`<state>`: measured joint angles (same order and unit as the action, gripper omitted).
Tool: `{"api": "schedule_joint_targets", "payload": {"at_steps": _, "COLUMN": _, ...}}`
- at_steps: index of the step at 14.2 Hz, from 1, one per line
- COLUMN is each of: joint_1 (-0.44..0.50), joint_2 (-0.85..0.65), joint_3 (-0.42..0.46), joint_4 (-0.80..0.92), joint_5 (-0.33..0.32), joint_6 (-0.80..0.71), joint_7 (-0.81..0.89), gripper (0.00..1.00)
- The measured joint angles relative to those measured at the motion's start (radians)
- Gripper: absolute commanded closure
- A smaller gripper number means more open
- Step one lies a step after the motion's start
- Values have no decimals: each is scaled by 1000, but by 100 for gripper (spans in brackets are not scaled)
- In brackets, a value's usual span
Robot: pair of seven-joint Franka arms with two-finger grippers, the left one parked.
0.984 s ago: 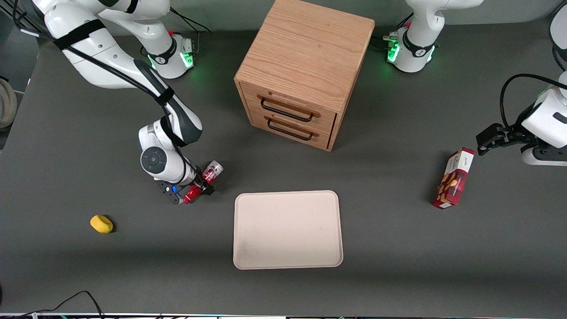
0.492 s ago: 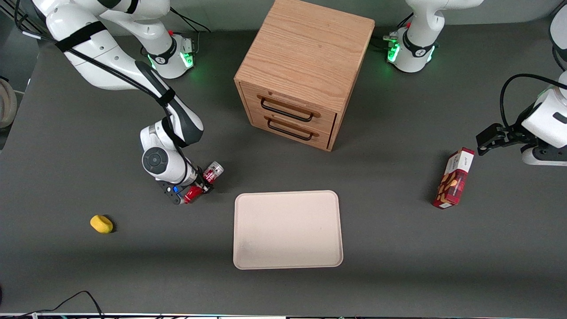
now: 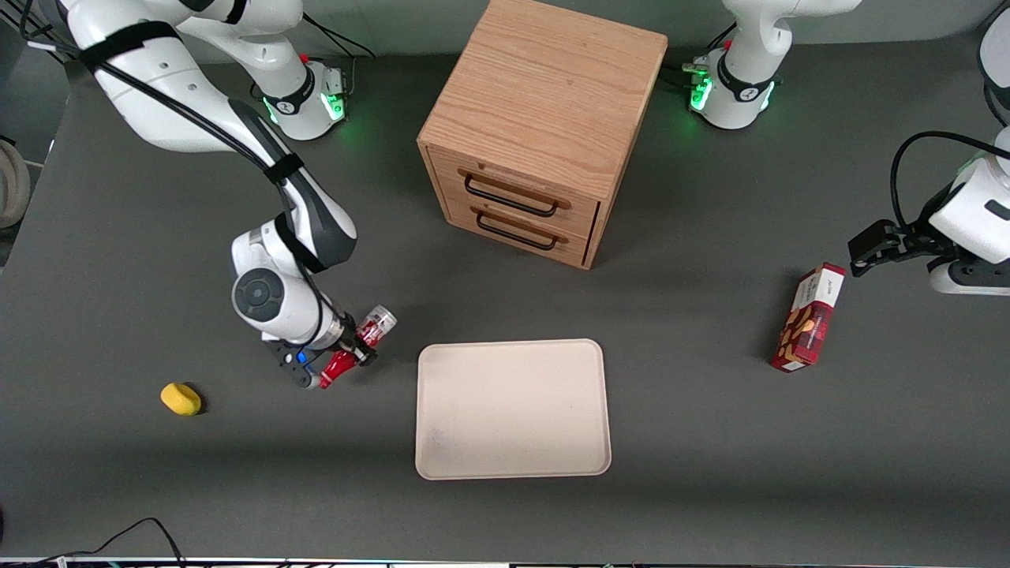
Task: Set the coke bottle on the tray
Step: 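Close the right gripper around the bottle's body and lift it, then carry the held bottle over the cream tray with the right gripper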
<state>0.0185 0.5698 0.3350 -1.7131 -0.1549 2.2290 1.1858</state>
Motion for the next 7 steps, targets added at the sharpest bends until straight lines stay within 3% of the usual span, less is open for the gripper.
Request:
{"api": "schedule_joint_targets", "payload": {"at_steps": 3, "joint_1": 0, "joint_2": -18, "joint_3": 5, "joint_4": 184, "joint_5": 0, "joint_6": -167, "joint_7": -103, "gripper": 93}}
{"api": "schedule_joint_targets", "payload": {"at_steps": 7, "joint_1": 1, "joint_2": -17, "joint_3": 17, "joint_4": 321, "joint_5": -6, "joint_6": -230, "joint_7": -353, "gripper": 95}}
